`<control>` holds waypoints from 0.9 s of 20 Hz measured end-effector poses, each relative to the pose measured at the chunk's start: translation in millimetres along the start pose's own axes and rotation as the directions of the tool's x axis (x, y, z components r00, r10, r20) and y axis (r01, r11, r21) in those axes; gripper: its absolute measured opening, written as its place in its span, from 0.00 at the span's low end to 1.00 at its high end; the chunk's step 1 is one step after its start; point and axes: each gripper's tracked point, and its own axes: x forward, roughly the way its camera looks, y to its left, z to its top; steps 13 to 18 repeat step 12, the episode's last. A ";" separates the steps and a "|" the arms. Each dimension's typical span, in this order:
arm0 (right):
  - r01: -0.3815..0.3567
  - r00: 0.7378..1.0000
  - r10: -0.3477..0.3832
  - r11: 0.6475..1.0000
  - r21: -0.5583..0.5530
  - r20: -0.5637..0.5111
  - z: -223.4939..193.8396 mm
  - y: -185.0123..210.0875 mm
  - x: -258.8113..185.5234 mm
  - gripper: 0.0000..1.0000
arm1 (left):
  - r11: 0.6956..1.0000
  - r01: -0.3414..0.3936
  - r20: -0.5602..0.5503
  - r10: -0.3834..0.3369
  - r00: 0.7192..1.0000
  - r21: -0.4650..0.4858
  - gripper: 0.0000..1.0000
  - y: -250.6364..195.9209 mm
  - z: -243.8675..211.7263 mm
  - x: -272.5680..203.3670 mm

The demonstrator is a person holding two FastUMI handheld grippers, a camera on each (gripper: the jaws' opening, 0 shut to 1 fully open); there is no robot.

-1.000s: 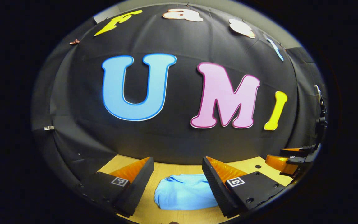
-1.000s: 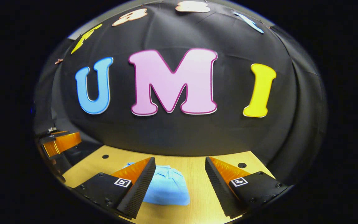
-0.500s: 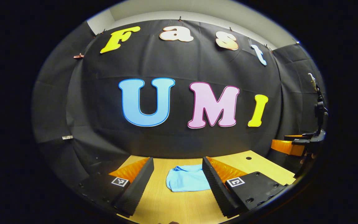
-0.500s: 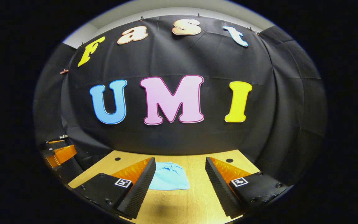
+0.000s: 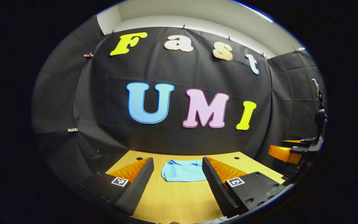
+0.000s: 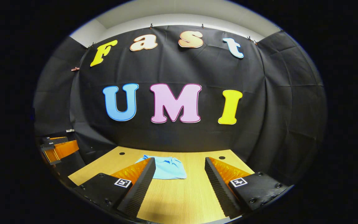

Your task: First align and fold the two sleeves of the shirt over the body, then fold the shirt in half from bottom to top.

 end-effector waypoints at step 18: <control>0.014 0.999 -0.013 1.000 0.022 -0.029 -23.4 -10.4 -46.8 0.98 | 0.999 0.037 -0.033 -0.037 0.999 0.012 0.98 -9.5 -22.8 -53.0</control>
